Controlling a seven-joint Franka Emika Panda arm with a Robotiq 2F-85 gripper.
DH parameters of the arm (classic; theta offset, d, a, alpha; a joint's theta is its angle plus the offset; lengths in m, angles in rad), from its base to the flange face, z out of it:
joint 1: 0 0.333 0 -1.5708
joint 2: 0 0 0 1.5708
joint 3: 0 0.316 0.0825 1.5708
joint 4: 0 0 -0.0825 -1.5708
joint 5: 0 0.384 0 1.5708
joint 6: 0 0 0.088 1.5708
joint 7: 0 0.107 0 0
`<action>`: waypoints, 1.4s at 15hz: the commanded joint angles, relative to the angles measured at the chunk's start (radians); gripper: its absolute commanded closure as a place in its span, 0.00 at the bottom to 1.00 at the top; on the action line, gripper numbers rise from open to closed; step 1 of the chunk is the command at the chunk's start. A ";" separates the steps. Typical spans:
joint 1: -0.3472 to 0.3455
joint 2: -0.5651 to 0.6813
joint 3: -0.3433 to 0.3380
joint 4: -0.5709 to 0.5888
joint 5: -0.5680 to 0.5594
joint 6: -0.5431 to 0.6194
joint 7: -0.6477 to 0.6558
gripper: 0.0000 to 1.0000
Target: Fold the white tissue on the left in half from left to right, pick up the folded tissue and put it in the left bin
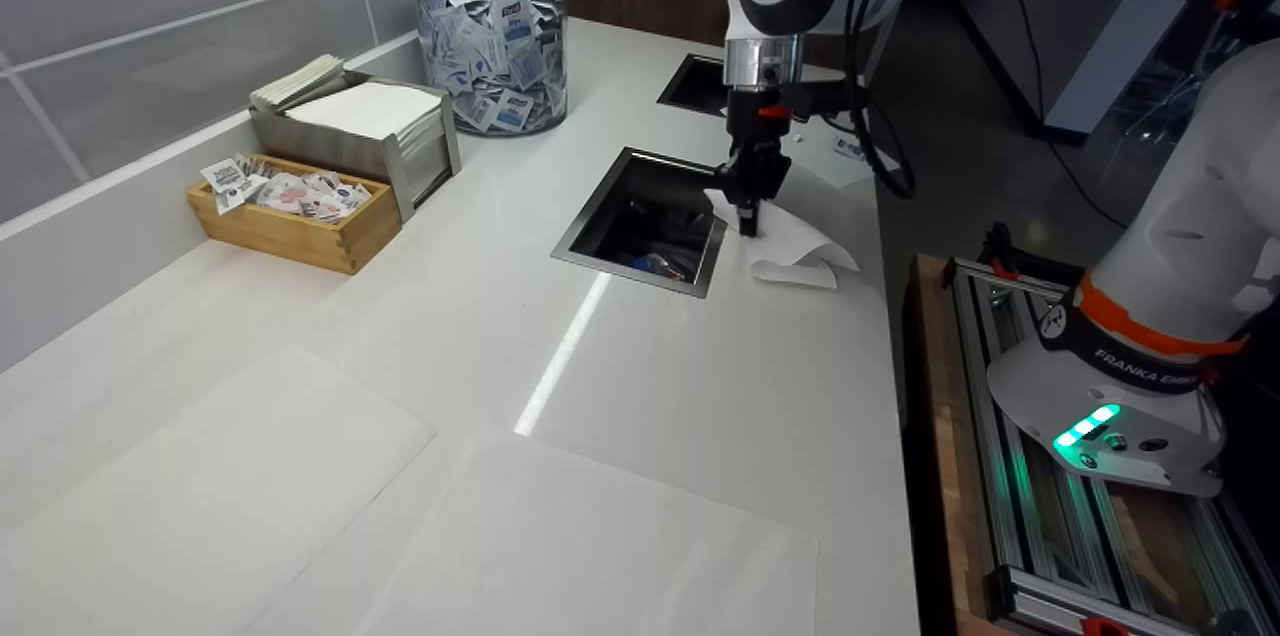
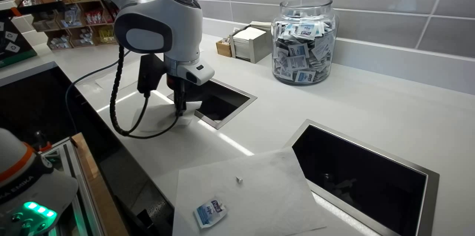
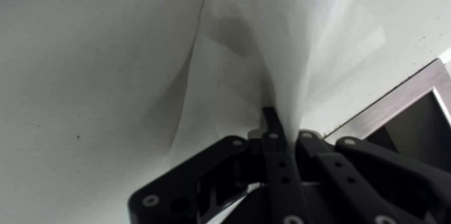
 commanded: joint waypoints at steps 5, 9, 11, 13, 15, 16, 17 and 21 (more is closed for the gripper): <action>-0.006 -0.027 -0.011 -0.002 -0.029 -0.026 0.032 1.00; -0.007 -0.081 -0.016 -0.008 -0.036 -0.016 0.021 1.00; -0.006 -0.110 -0.015 -0.008 -0.034 -0.003 0.017 1.00; -0.006 -0.136 -0.016 -0.005 -0.023 0.016 0.013 1.00; -0.005 -0.155 -0.017 0.005 -0.018 0.030 0.010 1.00; -0.005 -0.161 -0.018 0.012 -0.017 0.035 0.011 1.00; -0.006 -0.165 -0.018 0.021 -0.017 0.043 0.015 1.00; -0.002 -0.160 -0.028 0.050 0.041 0.103 -0.011 1.00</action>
